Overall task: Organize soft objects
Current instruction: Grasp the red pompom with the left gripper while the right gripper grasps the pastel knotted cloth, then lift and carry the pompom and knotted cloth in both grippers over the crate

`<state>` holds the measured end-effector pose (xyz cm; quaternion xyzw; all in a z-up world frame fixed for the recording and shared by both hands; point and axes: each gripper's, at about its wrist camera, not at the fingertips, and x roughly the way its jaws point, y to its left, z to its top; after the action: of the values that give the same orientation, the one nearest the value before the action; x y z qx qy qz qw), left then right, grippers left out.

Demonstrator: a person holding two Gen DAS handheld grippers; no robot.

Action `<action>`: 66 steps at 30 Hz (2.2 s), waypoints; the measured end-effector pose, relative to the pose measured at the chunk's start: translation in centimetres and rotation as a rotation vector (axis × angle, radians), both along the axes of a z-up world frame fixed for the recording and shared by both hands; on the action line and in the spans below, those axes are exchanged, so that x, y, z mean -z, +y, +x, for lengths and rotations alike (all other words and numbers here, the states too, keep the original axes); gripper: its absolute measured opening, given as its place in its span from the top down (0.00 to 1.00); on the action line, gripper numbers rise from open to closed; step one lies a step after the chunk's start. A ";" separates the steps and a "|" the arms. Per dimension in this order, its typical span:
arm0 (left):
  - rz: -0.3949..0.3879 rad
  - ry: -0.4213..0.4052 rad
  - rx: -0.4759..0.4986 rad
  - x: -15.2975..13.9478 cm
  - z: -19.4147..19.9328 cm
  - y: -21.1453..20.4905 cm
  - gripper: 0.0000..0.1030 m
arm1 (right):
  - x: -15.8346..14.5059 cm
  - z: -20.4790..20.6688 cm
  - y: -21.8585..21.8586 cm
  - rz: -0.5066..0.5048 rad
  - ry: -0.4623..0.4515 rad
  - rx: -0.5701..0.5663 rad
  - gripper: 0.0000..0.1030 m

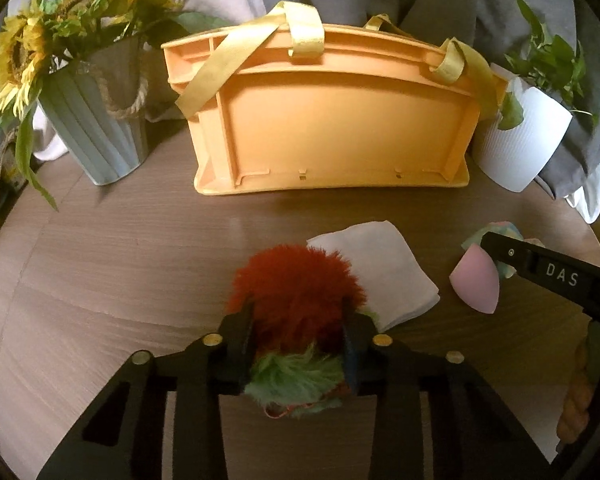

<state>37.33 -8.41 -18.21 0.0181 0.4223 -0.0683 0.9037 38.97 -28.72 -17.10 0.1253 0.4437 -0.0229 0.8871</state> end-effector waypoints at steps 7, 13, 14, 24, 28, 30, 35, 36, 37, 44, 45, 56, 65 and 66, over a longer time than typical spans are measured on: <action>-0.002 -0.039 0.011 -1.1 -0.7 0.1 0.86 | -0.5 -0.5 0.1 0.004 -0.012 -0.005 0.63; -0.019 -0.067 0.020 -2.1 -1.3 0.4 0.95 | -1.7 -1.1 0.4 0.003 -0.040 -0.017 0.63; -0.019 -0.071 0.019 -2.2 -1.4 0.4 0.95 | -2.0 -1.2 0.5 0.000 -0.046 -0.018 0.63; -0.037 -0.166 0.025 -4.8 -2.8 0.7 0.96 | -4.3 -2.7 1.0 -0.025 -0.102 -0.032 0.63; -0.046 -0.208 0.031 -6.1 -3.4 0.9 0.97 | -5.4 -3.2 1.2 -0.023 -0.129 -0.035 0.63; -0.049 -0.232 0.029 -6.8 -3.7 1.0 0.97 | -5.9 -3.4 1.2 -0.021 -0.140 -0.036 0.63; -0.066 -0.279 0.028 -8.5 -4.2 1.4 0.97 | -7.3 -3.8 1.8 -0.018 -0.174 -0.051 0.63; -0.070 -0.290 0.029 -8.9 -4.3 1.4 0.97 | -7.6 -3.9 1.9 -0.017 -0.181 -0.055 0.63; -0.072 -0.300 0.029 -9.2 -4.4 1.5 0.97 | -7.9 -3.9 2.0 -0.016 -0.187 -0.058 0.63; -0.091 -0.368 0.030 -11.4 -4.8 1.9 0.97 | -10.1 -4.1 2.6 -0.016 -0.241 -0.087 0.63; -0.096 -0.378 0.031 -11.7 -4.8 2.0 0.97 | -10.3 -4.2 2.6 -0.016 -0.247 -0.090 0.63; -0.161 -0.455 0.040 -15.1 -3.7 2.3 0.97 | -13.4 -3.6 3.4 -0.015 -0.330 -0.113 0.63; -0.157 -0.543 0.033 -17.9 -2.4 2.6 0.97 | -16.2 -2.4 4.1 -0.018 -0.398 -0.137 0.63; -0.158 -0.554 0.032 -18.3 -2.2 2.6 0.97 | -16.6 -2.2 4.1 -0.015 -0.404 -0.137 0.63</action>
<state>35.17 -5.77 0.04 -0.0276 0.1522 -0.1074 0.9821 36.75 -24.58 -0.55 0.0903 0.2639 0.0597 0.9585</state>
